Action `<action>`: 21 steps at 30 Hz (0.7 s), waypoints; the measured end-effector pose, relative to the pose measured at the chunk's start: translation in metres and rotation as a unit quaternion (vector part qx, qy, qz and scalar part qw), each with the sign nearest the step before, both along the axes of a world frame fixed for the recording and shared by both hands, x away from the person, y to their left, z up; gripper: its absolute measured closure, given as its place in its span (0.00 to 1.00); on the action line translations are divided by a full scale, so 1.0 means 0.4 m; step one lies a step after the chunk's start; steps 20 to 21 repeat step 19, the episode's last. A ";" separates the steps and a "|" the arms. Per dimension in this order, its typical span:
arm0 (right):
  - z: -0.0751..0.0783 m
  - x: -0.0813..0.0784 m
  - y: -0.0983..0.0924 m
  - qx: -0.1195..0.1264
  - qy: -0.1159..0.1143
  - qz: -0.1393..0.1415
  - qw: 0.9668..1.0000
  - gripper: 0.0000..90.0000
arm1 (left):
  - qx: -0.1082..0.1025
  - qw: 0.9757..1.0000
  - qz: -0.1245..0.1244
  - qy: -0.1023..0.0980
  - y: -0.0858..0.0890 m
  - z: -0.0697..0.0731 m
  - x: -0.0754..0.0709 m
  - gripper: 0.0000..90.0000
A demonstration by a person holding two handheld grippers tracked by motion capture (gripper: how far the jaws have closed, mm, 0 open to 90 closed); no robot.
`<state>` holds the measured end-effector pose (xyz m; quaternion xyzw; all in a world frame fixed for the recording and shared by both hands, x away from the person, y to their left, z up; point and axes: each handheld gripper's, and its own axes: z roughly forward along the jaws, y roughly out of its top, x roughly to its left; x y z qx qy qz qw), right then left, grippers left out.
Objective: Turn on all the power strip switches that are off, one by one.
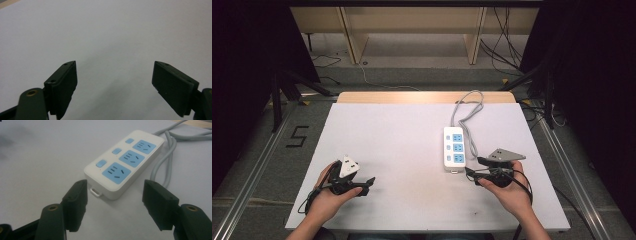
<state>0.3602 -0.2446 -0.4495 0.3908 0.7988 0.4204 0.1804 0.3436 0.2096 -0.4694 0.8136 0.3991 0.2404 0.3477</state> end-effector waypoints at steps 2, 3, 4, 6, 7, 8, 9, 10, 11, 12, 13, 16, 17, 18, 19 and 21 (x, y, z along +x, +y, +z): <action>-0.003 -0.010 -0.007 0.008 -0.004 -0.003 1.000 0.42 | 0.000 1.000 0.000 0.000 0.002 0.000 0.000 0.22; -0.007 -0.014 -0.010 0.011 -0.004 -0.006 1.000 0.42 | 0.000 1.000 0.001 0.000 0.002 0.000 0.001 0.22; -0.011 -0.017 -0.013 0.012 -0.004 -0.008 1.000 0.41 | 0.001 1.000 0.000 0.002 0.003 0.000 0.001 0.22; -0.019 -0.023 -0.017 0.012 0.000 -0.011 1.000 0.41 | 0.002 1.000 0.000 0.003 0.004 0.001 0.001 0.22; -0.023 -0.025 -0.018 0.012 0.003 -0.011 1.000 0.41 | 0.000 1.000 0.001 0.002 0.004 0.000 0.001 0.22; -0.026 -0.027 -0.020 0.014 0.004 -0.011 1.000 0.41 | 0.002 1.000 0.000 0.002 0.004 0.001 0.001 0.22; -0.029 -0.029 -0.020 0.017 0.005 -0.013 1.000 0.41 | 0.000 1.000 0.001 0.000 0.004 0.001 0.001 0.22; -0.030 -0.029 -0.021 0.018 0.004 -0.013 1.000 0.41 | 0.001 1.000 0.001 0.000 0.005 0.001 0.001 0.22; -0.031 -0.029 -0.021 0.018 0.003 -0.014 1.000 0.41 | 0.001 1.000 0.001 0.000 0.005 0.001 0.001 0.22; -0.031 -0.028 -0.022 0.020 0.002 -0.015 1.000 0.41 | 0.001 1.000 0.001 0.000 0.005 0.000 0.001 0.22; -0.031 -0.027 -0.023 0.023 0.001 -0.015 1.000 0.41 | -0.002 1.000 0.002 0.000 0.004 -0.001 0.002 0.22; -0.034 -0.026 -0.024 0.021 0.004 -0.016 1.000 0.41 | -0.003 1.000 0.001 -0.002 0.004 -0.001 0.002 0.22; -0.035 -0.026 -0.025 0.021 0.005 -0.018 1.000 0.41 | -0.001 1.000 0.000 -0.003 0.005 -0.001 0.002 0.22; -0.035 -0.025 -0.026 0.023 0.006 -0.020 1.000 0.41 | -0.002 1.000 -0.001 -0.004 0.005 -0.001 0.003 0.22; -0.035 -0.025 -0.027 0.025 0.006 -0.023 0.999 0.41 | -0.004 1.000 -0.001 -0.005 0.005 -0.002 0.004 0.22; -0.035 -0.025 -0.027 0.025 0.006 -0.023 0.999 0.41 | -0.004 1.000 -0.001 -0.005 0.005 -0.002 0.004 0.22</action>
